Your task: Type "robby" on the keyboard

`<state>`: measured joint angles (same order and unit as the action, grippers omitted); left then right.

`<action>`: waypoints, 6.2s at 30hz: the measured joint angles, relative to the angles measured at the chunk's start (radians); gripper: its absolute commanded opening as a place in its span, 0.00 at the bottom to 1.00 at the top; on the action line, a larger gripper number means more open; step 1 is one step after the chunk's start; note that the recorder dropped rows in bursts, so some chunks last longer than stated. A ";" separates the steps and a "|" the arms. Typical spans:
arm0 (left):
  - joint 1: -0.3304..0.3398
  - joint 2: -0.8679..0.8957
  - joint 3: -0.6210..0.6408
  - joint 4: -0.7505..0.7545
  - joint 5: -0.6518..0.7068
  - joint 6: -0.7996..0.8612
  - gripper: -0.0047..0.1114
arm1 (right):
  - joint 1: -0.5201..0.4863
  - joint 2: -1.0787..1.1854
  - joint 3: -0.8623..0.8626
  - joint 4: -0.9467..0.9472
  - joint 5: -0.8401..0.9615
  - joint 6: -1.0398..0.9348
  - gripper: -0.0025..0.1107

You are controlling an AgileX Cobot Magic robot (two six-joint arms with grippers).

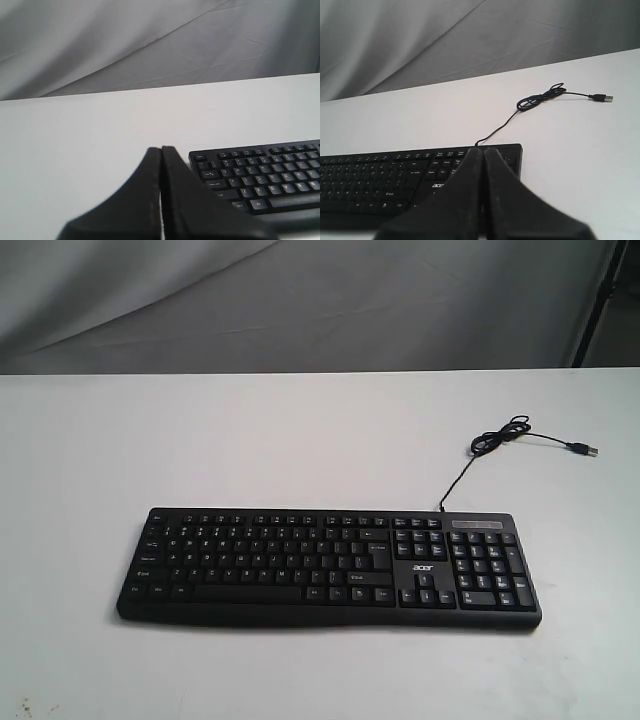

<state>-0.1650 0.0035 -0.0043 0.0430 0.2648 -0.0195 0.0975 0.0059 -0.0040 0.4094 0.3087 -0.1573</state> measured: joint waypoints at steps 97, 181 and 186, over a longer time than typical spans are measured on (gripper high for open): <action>0.000 0.000 0.000 0.000 0.000 0.000 0.04 | 0.698 2.185 -1.422 0.034 -0.055 -0.430 0.02; 0.000 0.000 0.000 0.000 0.000 0.000 0.04 | 0.565 2.015 -1.116 0.049 -0.099 -0.400 0.02; 0.000 0.000 0.000 0.000 0.000 0.000 0.04 | 0.565 2.015 -1.116 0.051 -0.105 -0.400 0.02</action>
<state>-0.1650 0.0035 -0.0043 0.0430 0.2648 -0.0195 0.6625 2.0207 -1.1198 0.4608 0.2036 -0.5574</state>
